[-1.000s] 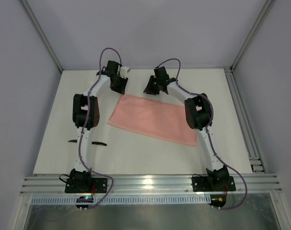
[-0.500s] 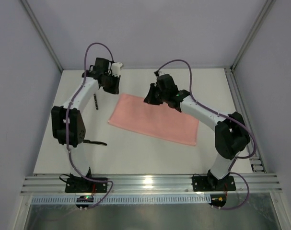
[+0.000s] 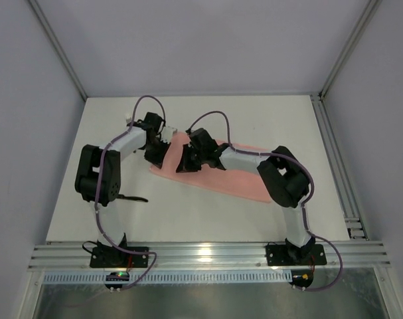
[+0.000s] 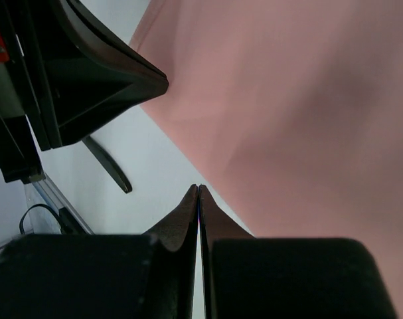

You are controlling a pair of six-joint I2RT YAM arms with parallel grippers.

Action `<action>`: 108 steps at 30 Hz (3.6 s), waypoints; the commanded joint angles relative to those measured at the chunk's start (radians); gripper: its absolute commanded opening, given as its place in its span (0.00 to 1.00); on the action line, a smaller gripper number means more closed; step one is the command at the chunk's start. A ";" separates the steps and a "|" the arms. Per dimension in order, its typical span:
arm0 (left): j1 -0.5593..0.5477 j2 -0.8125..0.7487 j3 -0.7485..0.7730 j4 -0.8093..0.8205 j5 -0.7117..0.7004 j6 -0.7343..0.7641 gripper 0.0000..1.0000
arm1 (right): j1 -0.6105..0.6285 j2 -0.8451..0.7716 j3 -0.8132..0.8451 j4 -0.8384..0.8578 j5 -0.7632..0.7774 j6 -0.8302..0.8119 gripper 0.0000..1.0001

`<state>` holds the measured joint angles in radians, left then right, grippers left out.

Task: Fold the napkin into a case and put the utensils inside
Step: Smooth out the rectangle-folded napkin at the center of the board, then pick up the rectangle-folded napkin from the center of the board.

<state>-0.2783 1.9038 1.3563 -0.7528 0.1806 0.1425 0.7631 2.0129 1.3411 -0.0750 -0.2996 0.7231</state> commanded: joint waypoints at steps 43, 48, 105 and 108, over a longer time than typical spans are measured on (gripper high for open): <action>0.028 0.040 -0.072 0.144 -0.067 0.063 0.02 | -0.533 -0.888 -0.892 -0.361 0.243 0.142 0.04; 0.028 0.018 -0.080 0.147 -0.041 0.065 0.03 | -0.620 -1.002 -0.866 -0.462 0.267 0.096 0.04; 0.093 0.021 -0.132 0.173 -0.001 0.104 0.06 | -0.636 -0.907 -0.872 -0.427 0.295 0.015 0.04; 0.093 -0.005 -0.126 0.147 0.037 0.103 0.08 | -0.634 -0.890 -0.818 -0.462 0.346 -0.027 0.04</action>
<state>-0.1867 1.8954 1.2598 -0.6052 0.1658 0.2287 0.1307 1.1095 0.4656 -0.4843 -0.0444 0.7570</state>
